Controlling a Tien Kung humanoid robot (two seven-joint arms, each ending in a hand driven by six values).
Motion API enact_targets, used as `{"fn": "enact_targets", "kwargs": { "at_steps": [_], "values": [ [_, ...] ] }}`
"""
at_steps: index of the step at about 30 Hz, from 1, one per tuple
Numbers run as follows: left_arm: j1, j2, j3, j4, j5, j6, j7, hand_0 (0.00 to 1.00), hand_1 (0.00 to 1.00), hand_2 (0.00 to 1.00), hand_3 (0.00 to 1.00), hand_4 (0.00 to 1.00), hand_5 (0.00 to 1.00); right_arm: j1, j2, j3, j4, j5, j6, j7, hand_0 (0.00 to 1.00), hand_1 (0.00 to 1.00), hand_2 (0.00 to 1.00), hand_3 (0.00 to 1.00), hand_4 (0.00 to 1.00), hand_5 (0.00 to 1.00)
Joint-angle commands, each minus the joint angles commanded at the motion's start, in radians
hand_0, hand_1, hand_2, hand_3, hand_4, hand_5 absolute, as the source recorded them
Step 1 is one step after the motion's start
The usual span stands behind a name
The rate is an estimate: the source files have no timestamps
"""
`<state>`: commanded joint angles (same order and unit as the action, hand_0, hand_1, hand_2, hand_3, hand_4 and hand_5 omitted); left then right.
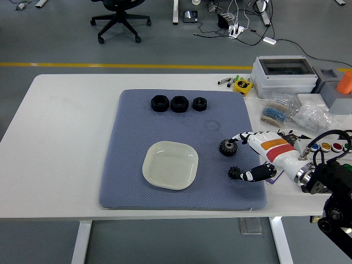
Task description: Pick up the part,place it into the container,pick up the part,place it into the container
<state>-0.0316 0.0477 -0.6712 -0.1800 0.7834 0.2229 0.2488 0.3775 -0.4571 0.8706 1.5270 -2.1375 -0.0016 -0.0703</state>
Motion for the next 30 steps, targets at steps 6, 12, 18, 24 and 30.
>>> {"fn": "enact_targets", "kwargs": {
  "at_steps": [6,12,18,24,30],
  "values": [
    [-0.002,0.000,0.010,0.000,-0.007,0.000,-0.001,0.599,0.605,0.654,0.728,0.720,0.722,0.059,-0.009,-0.078,-0.024,0.011,0.022,0.003,0.630,0.623,0.690,0.628,0.962,0.216],
    [-0.003,0.002,0.017,0.000,-0.012,0.000,-0.002,0.600,0.605,0.653,0.728,0.719,0.721,0.105,-0.012,-0.146,-0.049,0.036,0.038,0.008,0.614,0.618,0.683,0.615,0.946,0.230],
    [-0.002,0.003,0.018,0.000,-0.010,0.000,-0.001,0.601,0.605,0.651,0.727,0.719,0.719,0.138,0.008,-0.179,-0.098,0.053,0.040,0.012,0.611,0.616,0.684,0.606,0.935,0.238],
    [-0.003,0.003,0.022,0.000,-0.012,0.001,-0.001,0.601,0.605,0.651,0.727,0.719,0.719,0.167,0.025,-0.203,-0.138,0.051,0.040,0.017,0.600,0.615,0.681,0.595,0.919,0.243],
    [-0.004,0.004,0.031,0.000,-0.022,0.002,-0.003,0.601,0.604,0.651,0.725,0.718,0.716,0.194,0.025,-0.224,-0.178,0.046,0.047,0.028,0.589,0.607,0.661,0.576,0.866,0.240]
  ]
}}
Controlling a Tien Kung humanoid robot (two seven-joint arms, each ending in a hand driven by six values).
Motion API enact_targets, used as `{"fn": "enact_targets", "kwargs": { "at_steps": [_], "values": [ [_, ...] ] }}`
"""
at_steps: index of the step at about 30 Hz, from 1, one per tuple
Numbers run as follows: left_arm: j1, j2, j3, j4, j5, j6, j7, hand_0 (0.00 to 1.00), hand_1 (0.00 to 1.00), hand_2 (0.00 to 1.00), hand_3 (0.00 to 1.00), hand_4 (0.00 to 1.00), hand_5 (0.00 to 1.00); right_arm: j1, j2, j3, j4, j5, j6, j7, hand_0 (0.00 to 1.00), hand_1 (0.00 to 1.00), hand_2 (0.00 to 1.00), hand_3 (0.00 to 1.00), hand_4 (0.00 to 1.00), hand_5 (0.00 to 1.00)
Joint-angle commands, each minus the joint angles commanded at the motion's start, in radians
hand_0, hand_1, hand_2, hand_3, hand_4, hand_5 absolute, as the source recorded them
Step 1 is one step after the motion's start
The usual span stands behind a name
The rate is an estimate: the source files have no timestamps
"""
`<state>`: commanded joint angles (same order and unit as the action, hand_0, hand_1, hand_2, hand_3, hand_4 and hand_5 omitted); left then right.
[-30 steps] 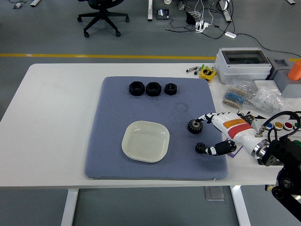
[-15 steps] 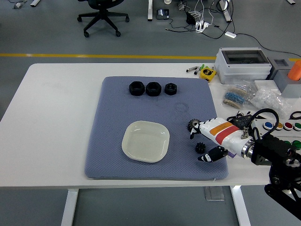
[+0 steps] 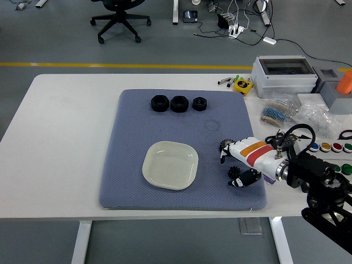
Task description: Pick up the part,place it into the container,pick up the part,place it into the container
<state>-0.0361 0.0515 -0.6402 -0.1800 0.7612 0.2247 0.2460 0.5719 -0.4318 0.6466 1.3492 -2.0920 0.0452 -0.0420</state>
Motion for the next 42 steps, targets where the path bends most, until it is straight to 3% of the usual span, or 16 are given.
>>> {"fn": "enact_targets", "kwargs": {
  "at_steps": [17,40,42],
  "values": [
    [0.008,0.002,-0.014,0.000,0.024,0.000,0.008,0.601,0.604,0.647,0.724,0.720,0.715,0.023,0.006,-0.034,-0.057,-0.017,0.001,0.011,0.572,0.574,0.625,0.546,0.762,0.244],
    [0.013,0.003,-0.028,0.000,0.046,0.001,0.015,0.601,0.602,0.648,0.724,0.720,0.715,0.019,-0.003,-0.017,-0.069,-0.043,0.037,0.017,0.570,0.564,0.620,0.547,0.759,0.224],
    [0.012,0.003,-0.026,0.000,0.044,0.001,0.014,0.600,0.603,0.650,0.725,0.719,0.714,0.020,-0.004,-0.016,-0.069,-0.044,0.039,0.018,0.534,0.548,0.614,0.543,0.746,0.225]
  ]
}}
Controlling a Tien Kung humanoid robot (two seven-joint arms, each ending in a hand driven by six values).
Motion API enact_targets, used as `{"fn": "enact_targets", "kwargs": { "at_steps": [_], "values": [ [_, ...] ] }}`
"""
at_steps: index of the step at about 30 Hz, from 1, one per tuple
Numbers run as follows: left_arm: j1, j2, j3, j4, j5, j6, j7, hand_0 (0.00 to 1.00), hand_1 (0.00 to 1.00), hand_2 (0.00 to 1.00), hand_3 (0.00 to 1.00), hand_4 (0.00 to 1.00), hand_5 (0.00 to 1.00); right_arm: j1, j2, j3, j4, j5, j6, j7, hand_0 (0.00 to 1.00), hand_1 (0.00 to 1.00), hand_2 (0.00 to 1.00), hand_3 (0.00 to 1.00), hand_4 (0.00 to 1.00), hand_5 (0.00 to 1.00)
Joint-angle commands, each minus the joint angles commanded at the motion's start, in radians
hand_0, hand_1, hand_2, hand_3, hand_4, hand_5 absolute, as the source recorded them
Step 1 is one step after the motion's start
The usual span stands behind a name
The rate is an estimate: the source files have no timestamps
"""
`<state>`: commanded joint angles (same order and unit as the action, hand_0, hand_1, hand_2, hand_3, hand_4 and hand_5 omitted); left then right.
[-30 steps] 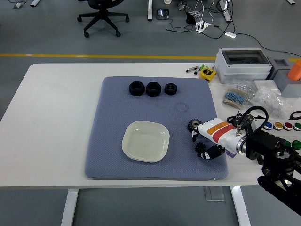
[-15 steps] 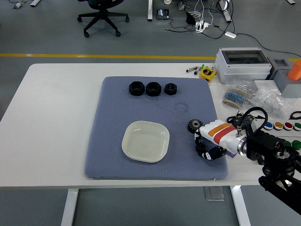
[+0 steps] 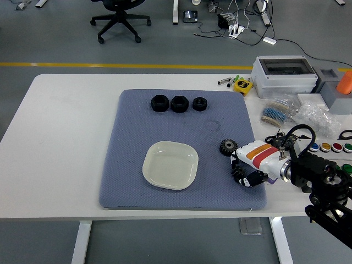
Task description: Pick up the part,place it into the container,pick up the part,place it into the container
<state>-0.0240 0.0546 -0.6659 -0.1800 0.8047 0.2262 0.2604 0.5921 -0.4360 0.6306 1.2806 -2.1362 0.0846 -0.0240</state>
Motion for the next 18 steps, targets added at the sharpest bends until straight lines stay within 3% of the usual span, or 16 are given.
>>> {"fn": "enact_targets", "kwargs": {
  "at_steps": [4,5,10,11,17,18],
  "values": [
    [-0.003,0.000,0.007,0.000,-0.008,0.000,-0.002,0.600,0.603,0.650,0.725,0.719,0.714,0.002,-0.003,0.001,0.000,-0.003,0.007,0.001,0.534,0.548,0.614,0.543,0.746,0.225],
    [-0.004,0.000,0.006,0.000,-0.008,0.001,-0.002,0.600,0.603,0.647,0.724,0.718,0.714,0.002,-0.003,0.001,0.001,-0.003,0.008,0.002,0.453,0.487,0.541,0.513,0.726,0.217],
    [-0.006,-0.001,0.008,0.000,-0.012,0.001,-0.002,0.600,0.603,0.647,0.724,0.718,0.714,0.004,-0.003,-0.002,-0.001,-0.002,0.010,0.006,0.453,0.487,0.541,0.513,0.726,0.217],
    [-0.006,-0.001,0.008,0.000,-0.012,0.001,-0.002,0.600,0.603,0.647,0.724,0.717,0.714,0.004,-0.003,-0.003,-0.002,-0.001,0.011,0.007,0.372,0.450,0.491,0.496,0.711,0.217],
    [-0.007,-0.001,0.011,0.000,-0.014,0.001,-0.002,0.600,0.603,0.647,0.724,0.717,0.714,0.004,-0.003,-0.006,-0.007,0.002,0.014,0.007,0.372,0.450,0.491,0.496,0.711,0.217],
    [-0.007,-0.001,0.012,0.000,-0.015,0.000,-0.003,0.600,0.603,0.647,0.724,0.717,0.714,0.004,-0.004,-0.006,-0.008,0.003,0.014,0.006,0.282,0.411,0.458,0.490,0.707,0.214]
  ]
}}
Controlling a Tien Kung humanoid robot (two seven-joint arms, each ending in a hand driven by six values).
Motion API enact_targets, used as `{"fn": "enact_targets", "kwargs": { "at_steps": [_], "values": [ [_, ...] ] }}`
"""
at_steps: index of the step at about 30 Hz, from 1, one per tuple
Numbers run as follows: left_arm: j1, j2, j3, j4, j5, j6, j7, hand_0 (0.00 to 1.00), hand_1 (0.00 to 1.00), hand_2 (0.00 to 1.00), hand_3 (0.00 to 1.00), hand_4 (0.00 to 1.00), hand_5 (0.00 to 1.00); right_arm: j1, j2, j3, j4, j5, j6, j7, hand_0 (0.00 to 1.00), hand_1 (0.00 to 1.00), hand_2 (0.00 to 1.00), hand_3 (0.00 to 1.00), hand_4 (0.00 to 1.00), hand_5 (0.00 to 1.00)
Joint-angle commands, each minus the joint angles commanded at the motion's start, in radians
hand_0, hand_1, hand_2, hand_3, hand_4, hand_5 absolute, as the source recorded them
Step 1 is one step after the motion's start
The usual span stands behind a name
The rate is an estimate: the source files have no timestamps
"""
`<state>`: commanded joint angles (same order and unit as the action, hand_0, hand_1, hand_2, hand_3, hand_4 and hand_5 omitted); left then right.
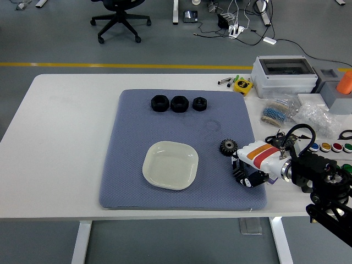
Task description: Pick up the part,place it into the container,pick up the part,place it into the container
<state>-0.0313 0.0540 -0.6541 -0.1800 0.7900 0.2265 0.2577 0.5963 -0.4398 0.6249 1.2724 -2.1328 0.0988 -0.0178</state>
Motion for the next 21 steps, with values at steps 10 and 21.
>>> {"fn": "enact_targets", "kwargs": {
  "at_steps": [10,21],
  "values": [
    [0.000,0.000,0.001,0.000,0.000,-0.001,0.000,0.600,0.603,0.647,0.723,0.717,0.714,0.000,-0.001,0.000,0.005,0.023,-0.009,-0.002,0.192,0.375,0.431,0.487,0.764,0.191],
    [0.003,0.000,-0.008,0.000,0.008,-0.001,0.002,0.599,0.603,0.647,0.723,0.715,0.712,0.001,0.001,0.026,0.053,0.015,-0.033,-0.002,0.187,0.361,0.420,0.481,0.735,0.204]
  ]
}}
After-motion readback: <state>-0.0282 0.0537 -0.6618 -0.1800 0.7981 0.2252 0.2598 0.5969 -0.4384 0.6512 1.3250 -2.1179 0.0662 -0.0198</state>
